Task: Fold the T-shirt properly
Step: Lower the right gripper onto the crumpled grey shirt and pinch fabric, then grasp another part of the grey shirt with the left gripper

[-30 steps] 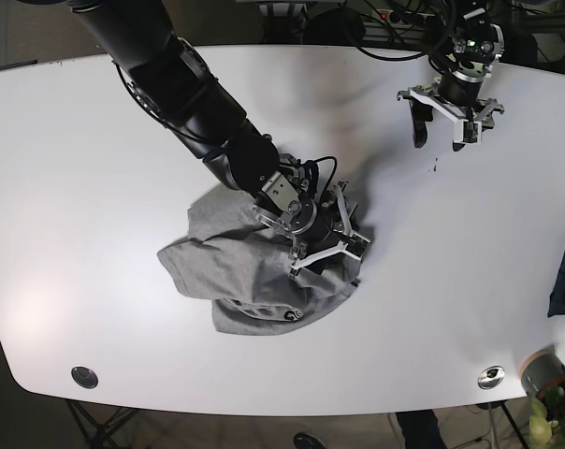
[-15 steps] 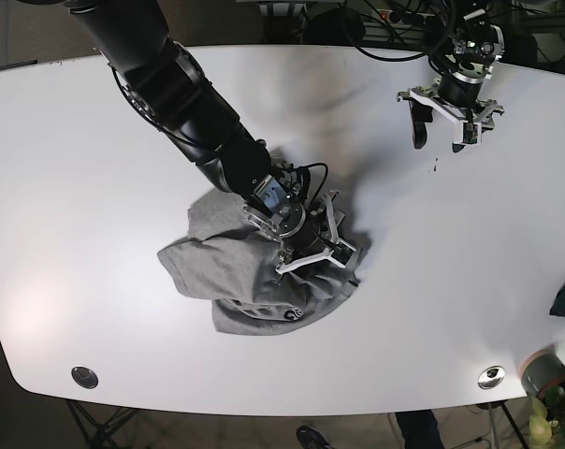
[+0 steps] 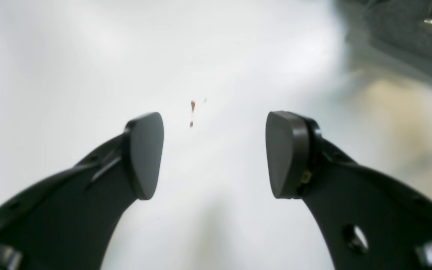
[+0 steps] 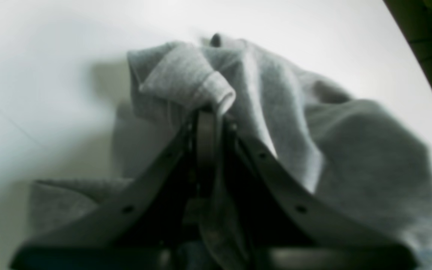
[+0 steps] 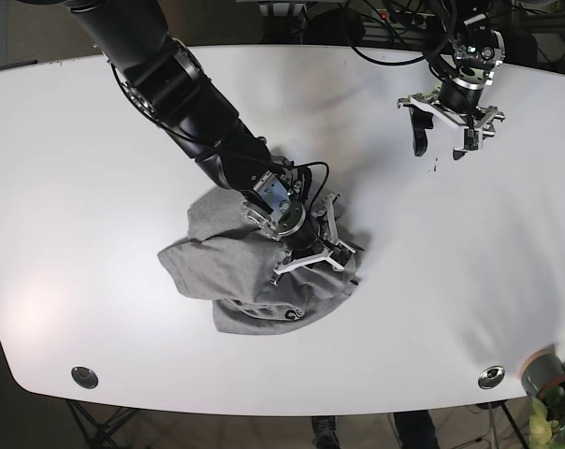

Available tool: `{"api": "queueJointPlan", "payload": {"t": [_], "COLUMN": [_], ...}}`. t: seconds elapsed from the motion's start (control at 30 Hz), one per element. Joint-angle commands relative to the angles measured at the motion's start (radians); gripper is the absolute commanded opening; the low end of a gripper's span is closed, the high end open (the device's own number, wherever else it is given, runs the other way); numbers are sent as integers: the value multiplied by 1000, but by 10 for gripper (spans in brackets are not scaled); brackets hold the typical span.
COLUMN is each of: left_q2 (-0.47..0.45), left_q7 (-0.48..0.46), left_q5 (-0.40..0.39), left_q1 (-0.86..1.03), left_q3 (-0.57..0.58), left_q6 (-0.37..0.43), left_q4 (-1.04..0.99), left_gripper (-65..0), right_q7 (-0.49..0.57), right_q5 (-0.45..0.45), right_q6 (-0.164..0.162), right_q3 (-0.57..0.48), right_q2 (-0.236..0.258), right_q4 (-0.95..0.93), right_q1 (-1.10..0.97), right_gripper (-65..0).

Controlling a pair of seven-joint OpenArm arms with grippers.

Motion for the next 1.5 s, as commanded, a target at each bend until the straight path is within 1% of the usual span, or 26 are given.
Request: {"api": "queueJointPlan", "payload": {"t": [0.0,0.07,0.17,0.23,0.3,0.33,0.37,0.53,0.7,0.73,0.87,0.97,1.03,1.07,1.1,1.17,1.2,1.27,1.3,1.37,1.47], "left_q2": [-5,-5,-5,-5,-5,-5,-5,-19,-45,-50,-50,-50,-50,-50,-50,-48,-44,-41,-36,-16,9], "left_q7": [-23,-23,-23,-23,-23,-23,-23,-23,-24,-24,-24,-23,-23,-23,-23,-23,-23,-23,-23,-23,-23], "left_q5": [-15,-15,-15,-15,-15,-15,-15,-9,-9,-9,-7,-5,-4,4,27,100,157,232,251,254,254], "left_q1": [-4,-18,-26,-27,-27,-29,-29,-29,-36,-49,-89,-152,-176,-188,-199,-219,-237,-268,-283,-319,-382], "left_q3": [-1,-2,-1,2,19,30,39,133,240,266,325,357,381,397,418,457,475,492,492,487,489], "left_q6": [-3,-3,-3,-3,-3,-3,-3,-3,3,4,4,4,4,4,4,4,4,4,6,18,78], "left_q4": [20,25,47,56,73,82,91,122,126,126,120,117,105,93,80,62,48,20,7,-24,-81], "left_gripper": [-254,-254,-254,-254,-254,-254,-254,-254,-254,-254,-254,-254,-254,-254,-254,-254,-254,-254,-254,-254,-253], "right_q7": [-23,-55,-124,-146,-164,-169,-172,-190,-264,-284,-328,-338,-338,-338,-338,-338,-338,-338,-338,-338,-338], "right_q5": [6,6,4,6,6,3,0,-2,-2,-2,-3,-3,-5,-5,-5,-5,-5,-5,-5,-5,-5], "right_q6": [-11,-2,1,4,41,65,81,194,270,293,351,368,366,366,366,366,366,366,366,365,365], "right_q3": [29,68,141,172,212,235,260,410,499,525,577,599,602,602,602,602,602,603,603,603,603], "right_q2": [5,12,25,39,55,59,62,62,62,62,63,63,65,74,80,88,89,91,91,91,91], "right_q4": [123,195,324,381,448,474,496,586,649,665,703,705,711,714,718,725,725,722,722,722,720], "right_q1": [31,29,29,32,38,43,49,73,133,150,185,201,201,201,201,201,202,209,210,210,209], "right_gripper": [-629,-629,-629,-629,-629,-629,-629,-629,-629,-629,-629,-629,-629,-629,-629,-629,-629,-629,-629,-629,-629]}}
